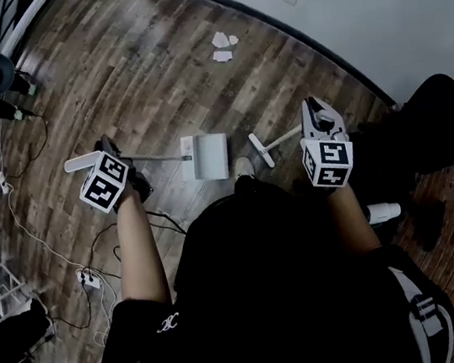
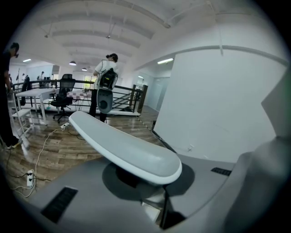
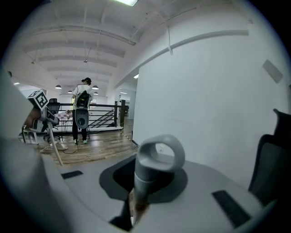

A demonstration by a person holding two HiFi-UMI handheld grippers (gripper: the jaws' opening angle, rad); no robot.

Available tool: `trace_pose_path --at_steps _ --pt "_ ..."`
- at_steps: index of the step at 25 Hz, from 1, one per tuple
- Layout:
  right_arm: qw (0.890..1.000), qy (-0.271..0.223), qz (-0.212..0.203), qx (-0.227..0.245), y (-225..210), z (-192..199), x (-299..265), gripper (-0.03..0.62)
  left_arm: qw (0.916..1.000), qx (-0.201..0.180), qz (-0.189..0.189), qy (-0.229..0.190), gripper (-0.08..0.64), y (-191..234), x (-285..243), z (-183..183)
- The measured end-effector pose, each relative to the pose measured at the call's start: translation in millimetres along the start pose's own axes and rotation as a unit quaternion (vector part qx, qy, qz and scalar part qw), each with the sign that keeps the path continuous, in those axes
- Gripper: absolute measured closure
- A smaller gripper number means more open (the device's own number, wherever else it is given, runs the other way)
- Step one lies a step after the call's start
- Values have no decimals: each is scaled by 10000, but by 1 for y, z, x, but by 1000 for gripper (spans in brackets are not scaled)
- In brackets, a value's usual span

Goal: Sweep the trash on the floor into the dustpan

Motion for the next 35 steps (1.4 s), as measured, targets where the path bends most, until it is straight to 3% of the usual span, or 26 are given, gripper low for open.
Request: trace_pose_path --at_steps 9,19,25,35 --pt "9997 -103 -153 -158 -56 -24 -81 545 9999 -57 -94 -107 499 -79 -84 -36" --pt "9997 -194 1 -134 -96 -58 -162 545 9988 158 121 -447 500 -145 -172 -91" --pt "9998 -183 91 3 -104 -74 -218 545 9973 427 152 -577 500 -152 -235 -105" --pt "9992 372 164 -11 -110 -109 -327 545 9973 710 -99 -187 500 -139 -347 -113"
Point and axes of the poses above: the fingertips, and each gripper's own axes: x backward along the fingers, y to its left, z out of its underside, the point moved 3 cm from there along x, backward along the fingers, and after that the axes turned 9 degrees about z, right-handed, at the moved point
